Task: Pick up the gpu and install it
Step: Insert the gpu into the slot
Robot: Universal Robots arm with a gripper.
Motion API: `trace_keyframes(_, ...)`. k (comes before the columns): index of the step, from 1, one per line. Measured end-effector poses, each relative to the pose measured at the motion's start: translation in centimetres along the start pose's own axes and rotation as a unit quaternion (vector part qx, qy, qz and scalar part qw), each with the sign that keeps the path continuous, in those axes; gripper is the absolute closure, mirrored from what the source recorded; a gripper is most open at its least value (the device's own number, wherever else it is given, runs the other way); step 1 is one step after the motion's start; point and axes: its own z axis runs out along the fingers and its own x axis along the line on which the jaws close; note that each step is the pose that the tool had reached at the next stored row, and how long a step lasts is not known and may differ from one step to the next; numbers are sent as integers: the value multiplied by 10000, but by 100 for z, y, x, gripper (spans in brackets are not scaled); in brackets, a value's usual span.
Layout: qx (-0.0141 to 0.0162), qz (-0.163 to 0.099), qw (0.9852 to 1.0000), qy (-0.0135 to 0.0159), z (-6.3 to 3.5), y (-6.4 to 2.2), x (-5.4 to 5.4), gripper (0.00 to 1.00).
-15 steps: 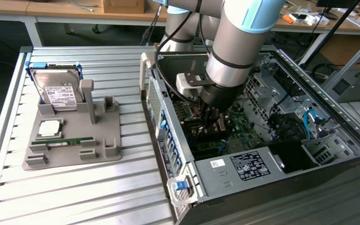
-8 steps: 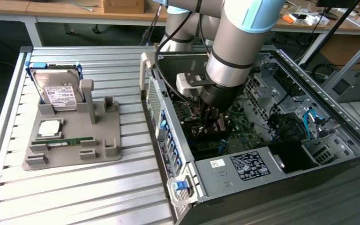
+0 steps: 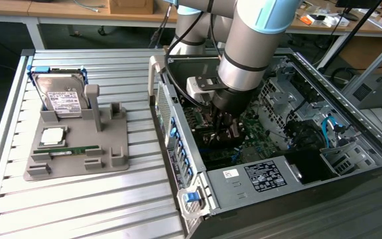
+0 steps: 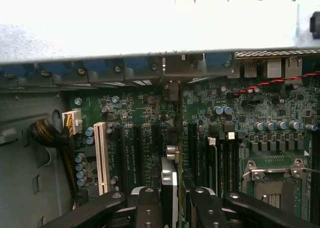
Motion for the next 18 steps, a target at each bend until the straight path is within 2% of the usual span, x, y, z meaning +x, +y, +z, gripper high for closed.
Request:
trace_keyframes(14,0,-84,10000,0,5,1,-27,73)
trace_keyframes(18,2,-191,9998,-2,6,1,-27,73)
